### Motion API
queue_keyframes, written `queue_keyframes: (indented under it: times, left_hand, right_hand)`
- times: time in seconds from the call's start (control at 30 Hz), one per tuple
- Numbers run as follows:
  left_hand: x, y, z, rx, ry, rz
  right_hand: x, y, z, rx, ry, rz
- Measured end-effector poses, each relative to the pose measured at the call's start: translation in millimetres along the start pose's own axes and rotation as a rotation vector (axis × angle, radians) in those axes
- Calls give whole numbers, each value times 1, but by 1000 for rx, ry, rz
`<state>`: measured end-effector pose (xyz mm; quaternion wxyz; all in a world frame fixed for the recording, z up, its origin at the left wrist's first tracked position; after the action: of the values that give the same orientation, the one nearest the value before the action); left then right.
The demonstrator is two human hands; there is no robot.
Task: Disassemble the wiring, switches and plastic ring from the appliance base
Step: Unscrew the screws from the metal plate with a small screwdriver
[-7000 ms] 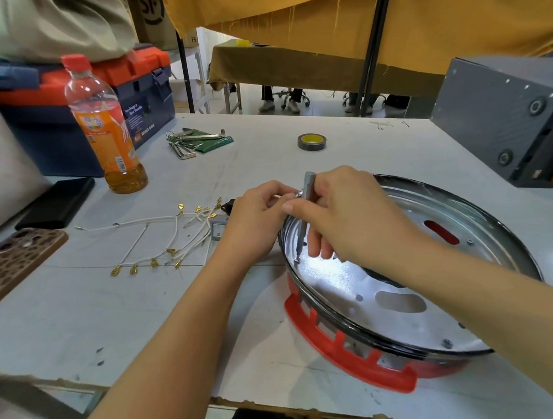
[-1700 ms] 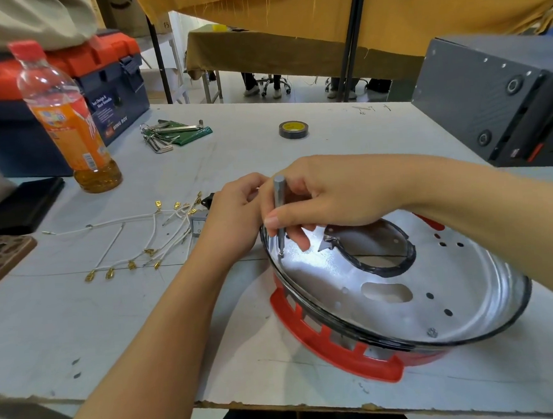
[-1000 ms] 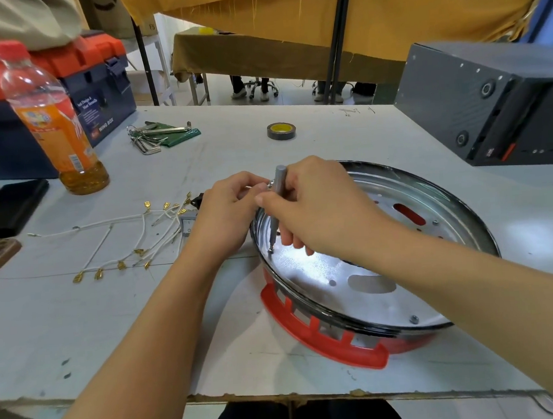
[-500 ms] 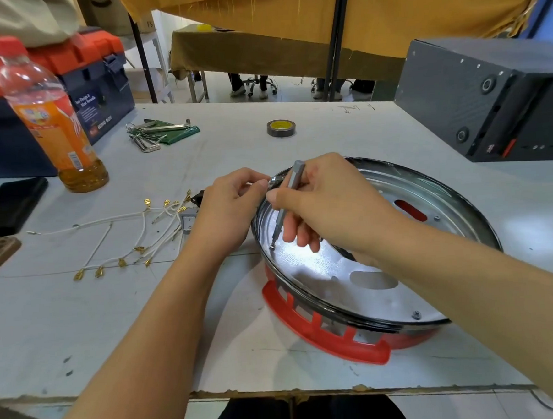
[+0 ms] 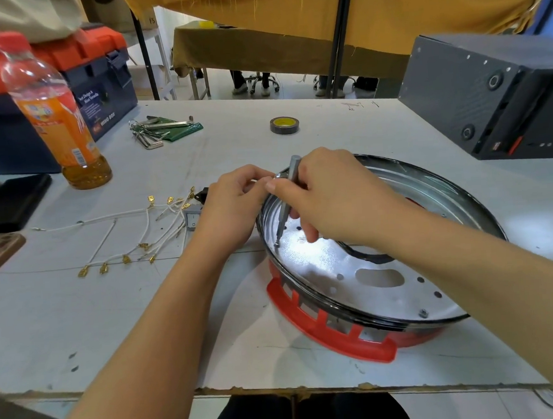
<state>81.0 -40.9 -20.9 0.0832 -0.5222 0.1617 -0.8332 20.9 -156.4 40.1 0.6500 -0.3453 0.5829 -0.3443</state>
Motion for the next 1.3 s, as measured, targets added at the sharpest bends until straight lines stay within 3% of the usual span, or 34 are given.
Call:
queue_keyframes:
  times: [0.17,0.5,0.7,0.77,0.9,0.97,1.17,1.3]
  left_hand:
    - [1,1,-1,-2,-13,14]
    - [4,-1,-1,-17,-9,18]
    - [23,-12,-2,123,120,192]
    - [37,-25,-2,52,162,222]
    - [51,-40,-7,-418,29,91]
    - [55,-40,-9,-529,13,87]
    - [64,-38,-6,-619,-47,54]
    - [73,-33,-4,-561,2,180]
  right_hand:
    - [7,2,0,-94,1,153]
    - [-2,0,9,-244,-115,67]
    - [0,0,10,-174,-188,-49]
    - [0,-2,13,-164,-208,-112]
    - [-4,-5,13,-157,-275,-239]
    - [-5,-5,12,-178,-296,-305]
    - [-4,-8,13,-141,-317,-411]
    - [-1,-7,12,-45,-339,-480]
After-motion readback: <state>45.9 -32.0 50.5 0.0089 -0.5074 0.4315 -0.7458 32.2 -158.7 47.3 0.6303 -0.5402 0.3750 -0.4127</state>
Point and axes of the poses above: each hand's wrist, its own z-axis towards the middle knuckle, its own y-axis out of the palm, x = y × z, the point moved 4 cm from there along z, towards the middle knuckle, and after that the axes turned 8 degrees about y, right-handed, at the moved point
